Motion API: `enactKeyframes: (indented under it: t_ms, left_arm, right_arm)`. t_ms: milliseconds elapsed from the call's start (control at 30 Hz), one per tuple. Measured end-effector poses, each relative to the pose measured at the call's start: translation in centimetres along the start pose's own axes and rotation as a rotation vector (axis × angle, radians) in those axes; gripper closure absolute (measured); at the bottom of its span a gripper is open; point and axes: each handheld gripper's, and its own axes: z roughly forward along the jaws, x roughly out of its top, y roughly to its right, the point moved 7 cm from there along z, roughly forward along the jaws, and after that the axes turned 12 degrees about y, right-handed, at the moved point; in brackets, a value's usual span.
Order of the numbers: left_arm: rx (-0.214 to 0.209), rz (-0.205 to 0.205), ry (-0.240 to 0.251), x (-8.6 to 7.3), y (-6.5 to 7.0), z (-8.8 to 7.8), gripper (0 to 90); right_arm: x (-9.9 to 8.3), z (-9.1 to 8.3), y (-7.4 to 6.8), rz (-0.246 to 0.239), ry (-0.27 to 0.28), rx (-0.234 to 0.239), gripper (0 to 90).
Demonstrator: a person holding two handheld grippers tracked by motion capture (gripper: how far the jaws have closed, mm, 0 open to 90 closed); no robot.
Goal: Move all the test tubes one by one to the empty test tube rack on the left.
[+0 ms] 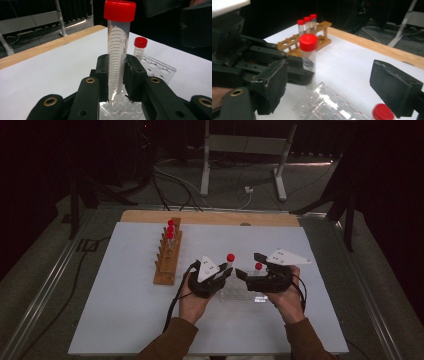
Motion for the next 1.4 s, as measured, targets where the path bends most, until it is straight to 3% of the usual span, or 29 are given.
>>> enactKeyframes:
  t_ms: [167, 400, 800, 1400]
  left_arm:
    - [0.019, -0.005, 0.006, 0.3, -0.8, -0.5, 76.0]
    - [0.052, -0.020, 0.019, 0.7, -2.4, -1.3, 76.0]
    - [0.106, -0.032, 0.037, 1.2, -4.9, -2.7, 75.9]
    - [0.170, -0.002, 0.035, 2.0, -7.8, -4.2, 76.0]
  right_arm:
    - [-0.3, -0.8, 0.9, -0.006, 0.006, -0.031, 4.6]
    - [-1.0, -1.6, 2.3, -0.002, 0.005, -0.071, 0.0]
    - [-2.0, -2.6, 3.8, -0.001, -0.007, -0.110, 0.0]
    - [-2.6, -3.5, 4.5, 0.050, 0.025, -0.118, 0.0]
